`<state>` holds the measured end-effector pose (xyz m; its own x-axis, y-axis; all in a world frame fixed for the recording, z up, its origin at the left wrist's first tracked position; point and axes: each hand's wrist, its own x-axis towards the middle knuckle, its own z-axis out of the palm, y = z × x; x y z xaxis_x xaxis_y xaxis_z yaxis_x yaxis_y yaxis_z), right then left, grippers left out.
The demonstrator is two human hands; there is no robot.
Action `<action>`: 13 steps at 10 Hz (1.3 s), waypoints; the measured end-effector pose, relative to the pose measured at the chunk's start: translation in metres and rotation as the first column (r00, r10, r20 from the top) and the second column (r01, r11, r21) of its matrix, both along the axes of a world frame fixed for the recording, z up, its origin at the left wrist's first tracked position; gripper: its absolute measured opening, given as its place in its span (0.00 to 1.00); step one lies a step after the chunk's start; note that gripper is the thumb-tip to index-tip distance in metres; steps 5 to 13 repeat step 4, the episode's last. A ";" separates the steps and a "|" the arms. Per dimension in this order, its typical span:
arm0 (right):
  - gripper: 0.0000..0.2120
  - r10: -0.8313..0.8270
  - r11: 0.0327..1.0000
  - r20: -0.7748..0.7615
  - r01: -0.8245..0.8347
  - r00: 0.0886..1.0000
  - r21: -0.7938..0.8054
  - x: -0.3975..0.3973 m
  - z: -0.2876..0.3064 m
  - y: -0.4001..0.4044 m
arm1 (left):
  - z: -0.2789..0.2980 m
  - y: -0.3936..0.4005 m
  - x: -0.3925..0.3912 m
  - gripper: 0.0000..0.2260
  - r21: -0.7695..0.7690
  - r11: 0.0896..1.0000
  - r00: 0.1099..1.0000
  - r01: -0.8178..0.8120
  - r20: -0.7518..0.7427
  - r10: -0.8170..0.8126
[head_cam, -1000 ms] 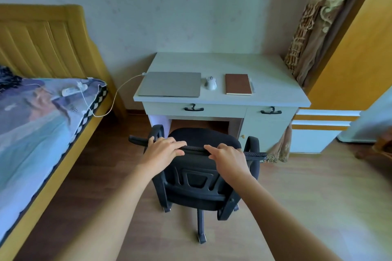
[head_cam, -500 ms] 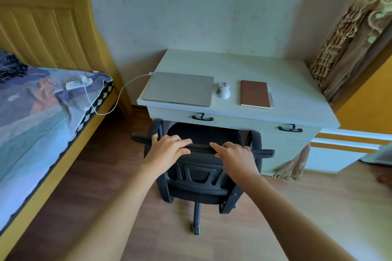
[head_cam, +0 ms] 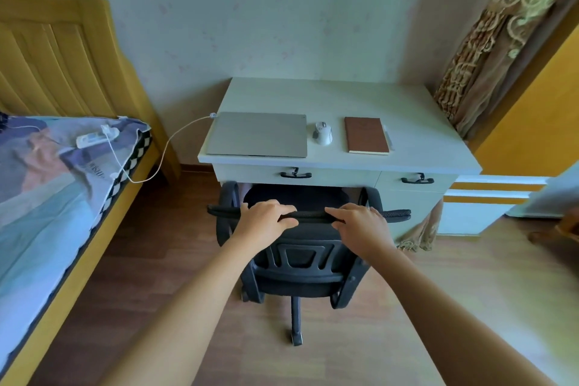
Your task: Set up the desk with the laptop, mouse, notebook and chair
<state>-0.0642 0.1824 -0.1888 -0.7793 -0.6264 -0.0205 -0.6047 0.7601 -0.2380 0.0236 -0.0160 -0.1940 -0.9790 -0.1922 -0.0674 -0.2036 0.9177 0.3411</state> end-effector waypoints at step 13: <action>0.07 -0.102 0.961 -0.217 0.040 0.971 -0.274 0.073 0.085 0.027 | 0.079 0.011 0.080 0.06 -0.140 0.990 0.859 -0.030 -0.510 -0.046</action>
